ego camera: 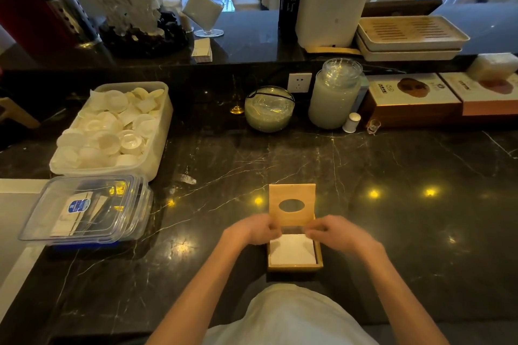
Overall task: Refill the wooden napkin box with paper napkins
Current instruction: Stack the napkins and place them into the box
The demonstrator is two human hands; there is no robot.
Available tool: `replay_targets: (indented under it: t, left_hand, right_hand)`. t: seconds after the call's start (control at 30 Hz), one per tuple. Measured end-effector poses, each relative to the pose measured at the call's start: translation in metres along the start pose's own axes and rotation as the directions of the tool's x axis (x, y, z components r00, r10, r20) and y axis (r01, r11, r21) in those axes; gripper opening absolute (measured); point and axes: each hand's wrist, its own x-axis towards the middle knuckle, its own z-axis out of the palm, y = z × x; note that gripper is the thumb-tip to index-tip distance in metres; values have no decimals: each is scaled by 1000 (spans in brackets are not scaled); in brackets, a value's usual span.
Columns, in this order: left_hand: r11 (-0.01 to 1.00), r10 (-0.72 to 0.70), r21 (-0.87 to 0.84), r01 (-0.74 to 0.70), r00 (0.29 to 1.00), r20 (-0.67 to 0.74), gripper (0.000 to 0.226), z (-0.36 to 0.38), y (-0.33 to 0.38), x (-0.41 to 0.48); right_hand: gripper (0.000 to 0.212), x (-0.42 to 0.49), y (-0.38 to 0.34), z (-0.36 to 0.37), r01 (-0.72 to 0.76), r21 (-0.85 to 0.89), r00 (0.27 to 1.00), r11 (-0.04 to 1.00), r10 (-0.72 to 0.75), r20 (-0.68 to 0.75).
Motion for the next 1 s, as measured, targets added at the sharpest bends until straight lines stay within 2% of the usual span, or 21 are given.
replay_targets:
  t: [0.1, 0.17, 0.23, 0.27, 0.3, 0.37, 0.43, 0.53, 0.7, 0.8, 0.93, 1.0]
  left_hand:
    - [972, -33, -232, -39, 954, -298, 23, -14, -6, -11]
    - [906, -104, -411, -99, 890, -444, 25, -21, -6, -14]
    - [780, -139, -610, -136, 914, -382, 39, -24, -6, -11]
    - [716, -131, -688, -119, 945, -300, 44, -24, -5, -9]
    - [671, -120, -737, -78, 970, -212, 45, -21, -4, -8]
    - [627, -96, -778, -36, 988, -123, 43, -11, 1, -6]
    - [621, -105, -779, -82, 977, -187, 40, -2, 10, -8]
    - [666, -152, -734, -132, 940, -307, 39, -3, 15, -5]
    - [652, -167, -740, -164, 921, -351, 37, -18, 7, 6]
    - [560, -129, -813, -158, 953, -274, 33, -24, 6, 1]
    - [366, -60, -905, -215, 966, -253, 41, -17, -1, -2]
    - [296, -53, -930, -219, 968, -245, 37, -10, -4, -2]
  right_hand:
    - [32, -8, 1, -19, 61, 177, 972, 982, -18, -236]
    - [42, -8, -2, -28, 145, 355, 934, 924, -9, -357]
    - [47, -9, -13, -33, 152, 535, 957, 831, 12, -290]
    - [40, -9, -18, -32, 134, 612, 977, 780, 1, -215]
    - [30, -10, -24, -29, 105, 681, 991, 725, -20, -132]
    - [29, -9, -30, -21, 74, 778, 997, 624, -41, -62]
    - [40, -5, -28, -15, 73, 821, 997, 566, -28, -70]
    - [57, 2, -30, -16, 62, 863, 998, 501, -20, -61]
    - [71, 23, -38, -26, 48, 884, 998, 465, -50, -27]
    - [76, 32, -36, -28, 45, 884, 999, 466, -43, -28]
    - [75, 33, -18, -18, 105, 936, 995, 337, -39, -97]
    - [73, 29, -11, -9, 123, 946, 992, 300, -62, -109]
